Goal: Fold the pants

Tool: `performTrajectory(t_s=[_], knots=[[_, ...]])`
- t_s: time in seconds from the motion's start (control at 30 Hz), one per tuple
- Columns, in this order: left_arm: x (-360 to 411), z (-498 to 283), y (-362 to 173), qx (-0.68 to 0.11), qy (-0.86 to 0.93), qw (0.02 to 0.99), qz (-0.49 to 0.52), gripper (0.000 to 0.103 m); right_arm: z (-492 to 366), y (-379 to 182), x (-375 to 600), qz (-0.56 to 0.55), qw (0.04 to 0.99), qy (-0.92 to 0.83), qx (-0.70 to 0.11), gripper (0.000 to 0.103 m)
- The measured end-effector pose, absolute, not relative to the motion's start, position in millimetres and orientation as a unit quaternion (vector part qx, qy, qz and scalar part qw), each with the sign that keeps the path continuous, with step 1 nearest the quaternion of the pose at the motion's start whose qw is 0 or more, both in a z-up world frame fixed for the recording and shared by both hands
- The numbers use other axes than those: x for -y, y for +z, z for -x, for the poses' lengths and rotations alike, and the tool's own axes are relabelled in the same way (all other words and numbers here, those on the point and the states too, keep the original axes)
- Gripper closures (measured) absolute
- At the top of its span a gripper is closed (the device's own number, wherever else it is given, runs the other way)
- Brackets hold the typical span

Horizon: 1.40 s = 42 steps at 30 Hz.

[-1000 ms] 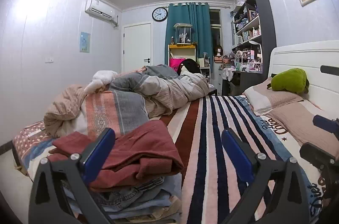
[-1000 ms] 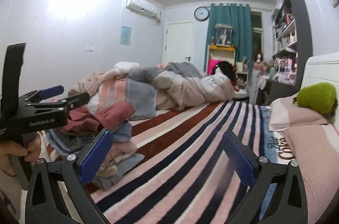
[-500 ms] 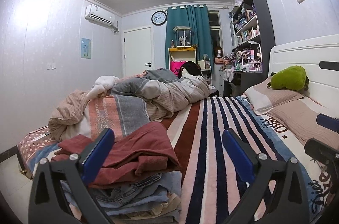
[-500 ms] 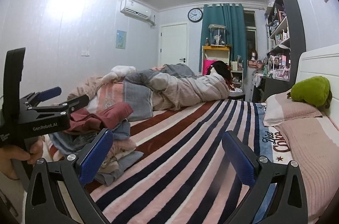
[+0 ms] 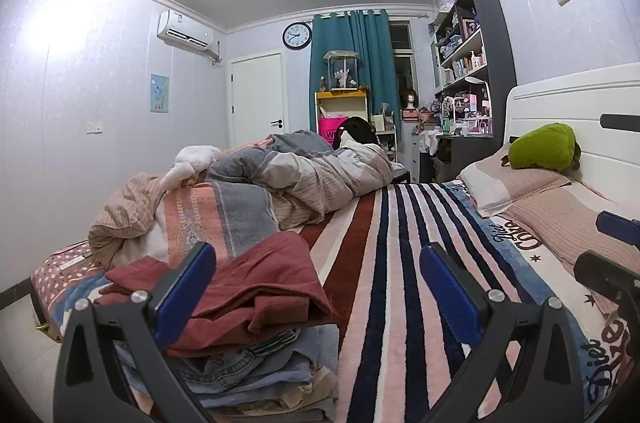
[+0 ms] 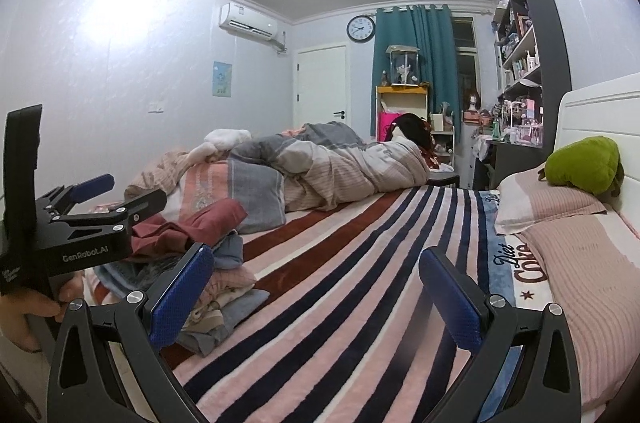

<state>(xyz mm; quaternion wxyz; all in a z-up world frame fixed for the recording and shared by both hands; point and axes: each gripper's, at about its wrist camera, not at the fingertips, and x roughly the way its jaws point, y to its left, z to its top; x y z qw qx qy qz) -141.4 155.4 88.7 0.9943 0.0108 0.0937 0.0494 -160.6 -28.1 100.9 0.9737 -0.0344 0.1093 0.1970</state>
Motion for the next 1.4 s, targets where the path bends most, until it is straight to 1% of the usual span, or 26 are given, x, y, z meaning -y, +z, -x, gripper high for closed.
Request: performTrajectory(t_s=[1.4], knots=[[-156.0,139.7,88.4,-0.092,0.047,0.995,-0.009,0.002,161.2,101.2,29.6,0.028,0.974,0.196,-0.111,0.001]])
